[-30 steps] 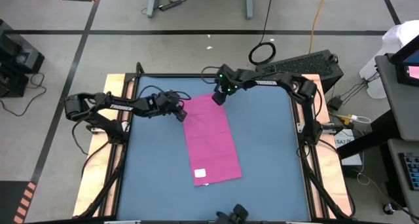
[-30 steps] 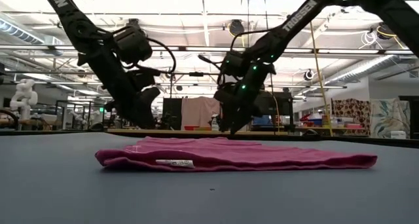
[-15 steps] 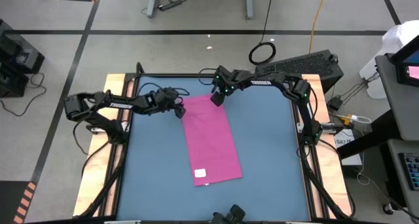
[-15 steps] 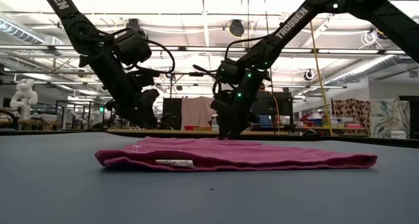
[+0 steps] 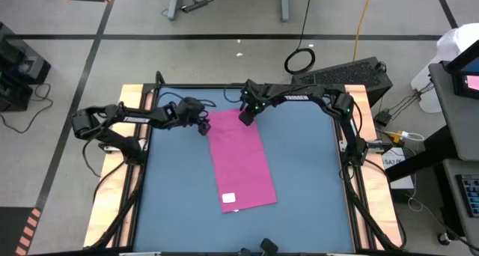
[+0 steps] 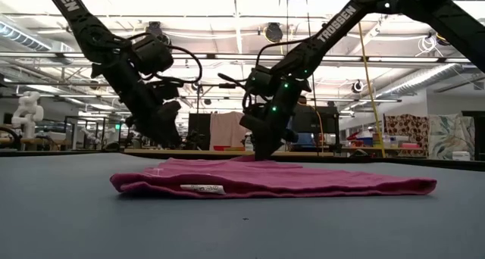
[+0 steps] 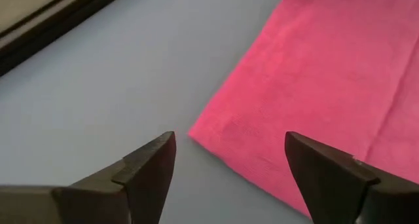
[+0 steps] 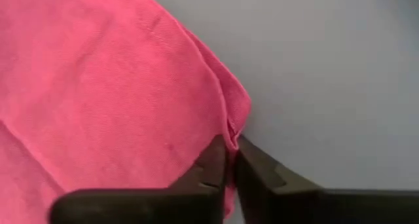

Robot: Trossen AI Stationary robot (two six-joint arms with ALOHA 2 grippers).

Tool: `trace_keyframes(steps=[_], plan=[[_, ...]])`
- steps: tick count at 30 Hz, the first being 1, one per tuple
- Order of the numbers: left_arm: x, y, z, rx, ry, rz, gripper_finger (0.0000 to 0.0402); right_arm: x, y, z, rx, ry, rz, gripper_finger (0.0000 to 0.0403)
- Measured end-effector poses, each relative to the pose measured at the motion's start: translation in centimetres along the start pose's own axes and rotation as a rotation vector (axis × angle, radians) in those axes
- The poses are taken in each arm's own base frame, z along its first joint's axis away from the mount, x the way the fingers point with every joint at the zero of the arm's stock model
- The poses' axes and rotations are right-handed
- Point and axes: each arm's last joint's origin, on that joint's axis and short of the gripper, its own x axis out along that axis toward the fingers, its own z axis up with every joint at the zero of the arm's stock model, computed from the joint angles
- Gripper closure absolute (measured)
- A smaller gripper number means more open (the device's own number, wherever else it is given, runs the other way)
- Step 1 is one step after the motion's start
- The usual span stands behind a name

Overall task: Roll towel
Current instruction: Fold the light red towel

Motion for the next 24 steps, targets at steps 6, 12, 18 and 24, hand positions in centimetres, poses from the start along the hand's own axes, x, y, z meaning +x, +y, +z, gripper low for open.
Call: trace_keyframes(steps=[6, 12, 18, 24], plan=[[-0.7, 1.6, 0.8, -0.030, -0.035, -0.055, 0.0109, 0.1, 0.5, 0.0, -0.013, -0.008, -0.009, 0.0387], [-0.2, 2.9, 0.6, -0.009, -0.004, -0.123, 0.0109, 0.1, 0.6, -0.1, -0.024, -0.008, -0.006, 0.0399], [0.7, 3.2, 0.2, -0.039, 0.028, -0.084, 0.0109, 0.2, 0.6, -0.1, -0.024, -0.007, -0.003, 0.0397], [1.8, 3.2, 0.1, -0.120, 0.063, -0.037, 0.0109, 0.2, 0.6, -0.1, -0.024, -0.006, 0.000, 0.0398]])
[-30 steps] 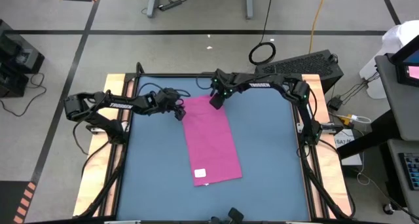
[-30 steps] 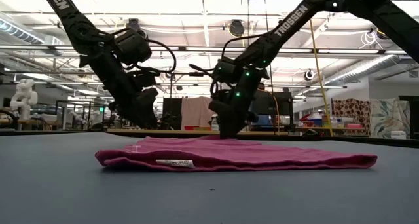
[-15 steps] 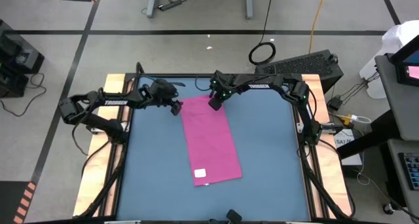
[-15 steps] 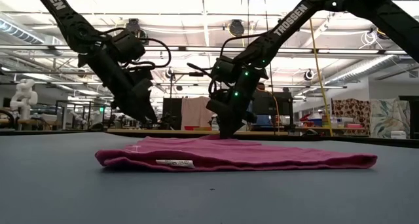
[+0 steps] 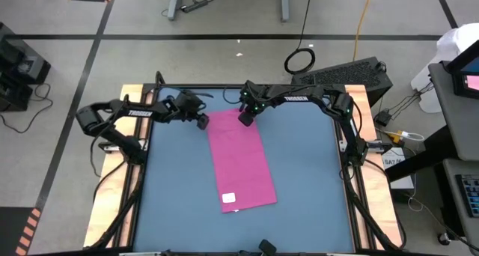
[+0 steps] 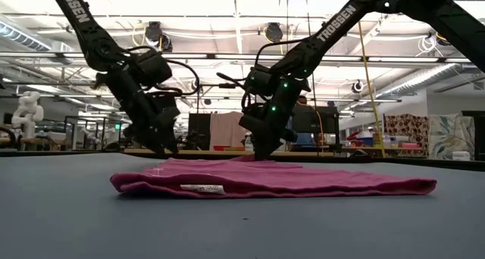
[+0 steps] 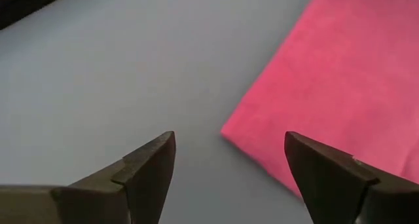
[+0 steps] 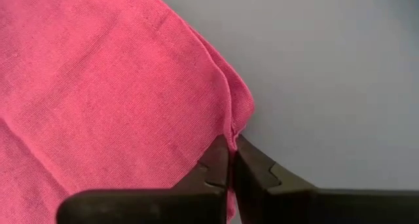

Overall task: Roll towel
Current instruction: Fold the light red towel

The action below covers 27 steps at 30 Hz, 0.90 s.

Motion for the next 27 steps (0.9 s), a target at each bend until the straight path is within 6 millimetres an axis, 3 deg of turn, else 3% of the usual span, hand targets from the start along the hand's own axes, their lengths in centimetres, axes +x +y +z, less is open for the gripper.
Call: trace_keyframes(steps=[7, 19, 23, 27], plan=[[1.0, -0.9, 0.8, -0.026, 0.014, -0.001, 0.0109, 0.0, 0.0, 0.0, -0.001, 0.001, 0.002, 0.0398], [2.0, -2.4, -0.1, 0.029, 0.049, 0.009, 0.0115, 0.0, 0.0, 0.0, -0.006, 0.000, 0.003, 0.0399], [2.0, -2.7, -0.3, 0.061, 0.058, -0.007, 0.0146, 0.0, 0.0, 0.0, -0.005, 0.000, 0.003, 0.0399], [2.1, -3.6, -0.6, 0.141, 0.062, -0.033, 0.0203, 0.0, 0.0, 0.0, -0.004, 0.001, 0.003, 0.0399]])
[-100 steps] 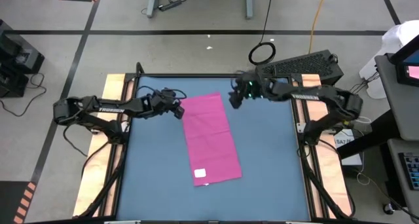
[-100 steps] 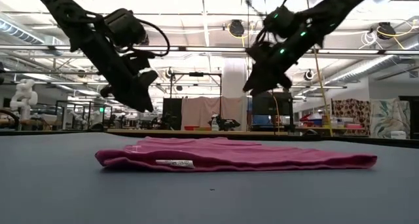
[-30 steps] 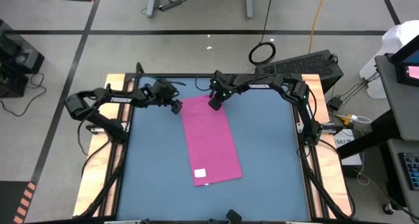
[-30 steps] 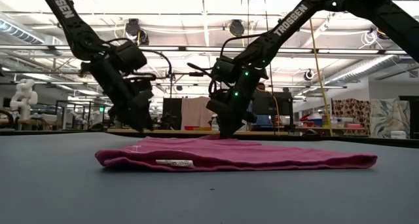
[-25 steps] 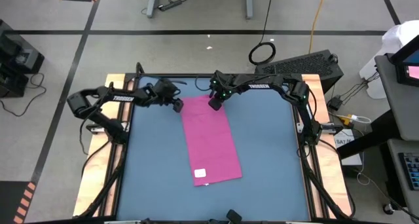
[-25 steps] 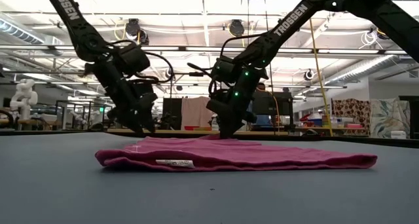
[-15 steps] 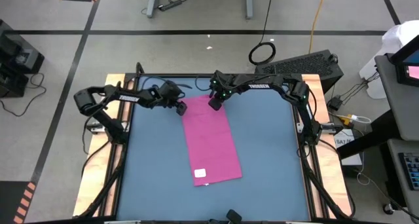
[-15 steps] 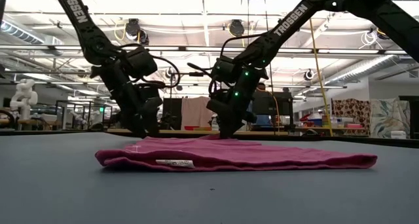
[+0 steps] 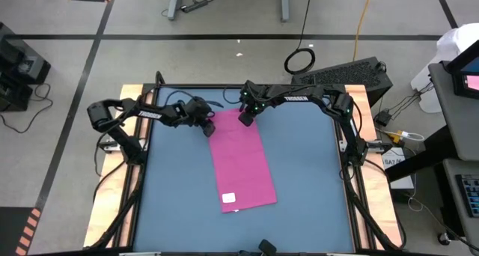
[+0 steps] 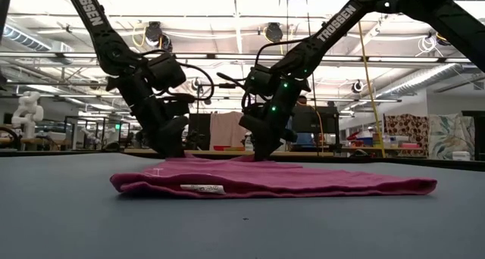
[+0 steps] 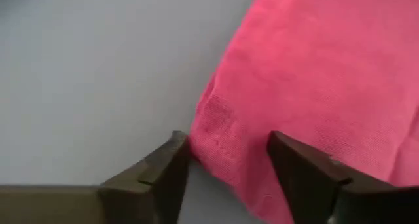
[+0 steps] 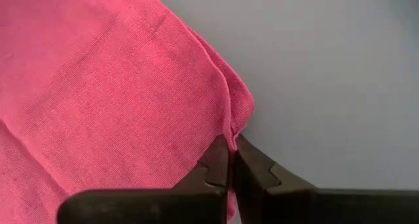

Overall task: Roll towel
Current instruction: Fold the light red towel

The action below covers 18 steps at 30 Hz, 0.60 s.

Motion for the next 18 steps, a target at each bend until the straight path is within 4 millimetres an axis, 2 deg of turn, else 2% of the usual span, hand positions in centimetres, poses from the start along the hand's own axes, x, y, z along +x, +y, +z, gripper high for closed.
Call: trace_keyframes(steps=[11, 18], plan=[[0.0, -0.5, -0.1, 0.051, -0.006, 0.051, 0.0385, -0.2, 0.0, -0.1, -0.006, 0.010, -0.001, 0.0399], [-0.8, -0.5, 0.2, 0.151, -0.026, 0.059, 0.0392, -1.6, 0.2, 0.0, -0.069, 0.006, -0.010, 0.0399]])
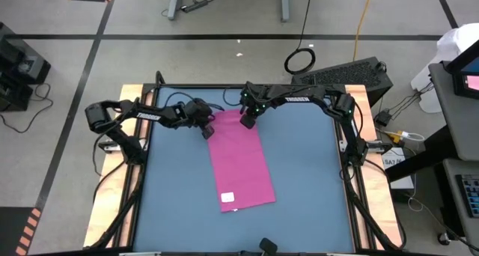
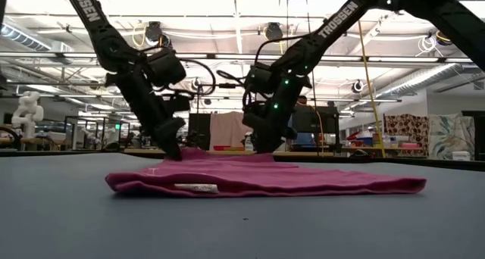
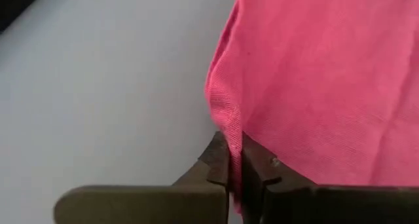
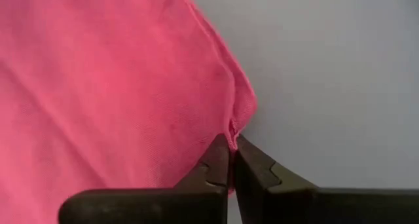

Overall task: Roll towel
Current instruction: Fold the light red towel

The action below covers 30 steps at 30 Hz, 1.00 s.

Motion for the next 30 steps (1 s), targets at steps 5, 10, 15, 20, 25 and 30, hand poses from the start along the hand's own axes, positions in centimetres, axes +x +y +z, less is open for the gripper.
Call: trace_keyframes(steps=[5, 10, 15, 20, 25, 30], plan=[[-1.8, 0.3, 1.1, 0.056, -0.085, 0.009, 0.0397, -2.6, -0.1, 0.7, -0.056, -0.043, -0.010, 0.0399], [-3.8, 0.5, 2.0, 0.113, -0.163, 0.016, 0.0396, -5.1, -0.3, 1.0, -0.107, -0.072, -0.018, 0.0399], [-5.4, 0.6, 2.5, 0.186, -0.216, 0.026, 0.0395, -7.7, -0.3, 1.1, -0.169, -0.092, -0.022, 0.0399], [-7.2, 0.1, 3.0, 0.229, -0.286, 0.003, 0.0394, -10.1, 0.2, 0.7, -0.221, -0.080, -0.016, 0.0399], [-9.4, -0.8, 3.3, 0.328, -0.369, -0.031, 0.0394, -12.1, 1.6, 0.1, -0.271, -0.070, -0.006, 0.0399], [-10.6, -2.4, 2.8, 0.387, -0.379, -0.153, 0.0394, -12.6, 4.2, -0.9, -0.334, -0.012, 0.013, 0.0399]])
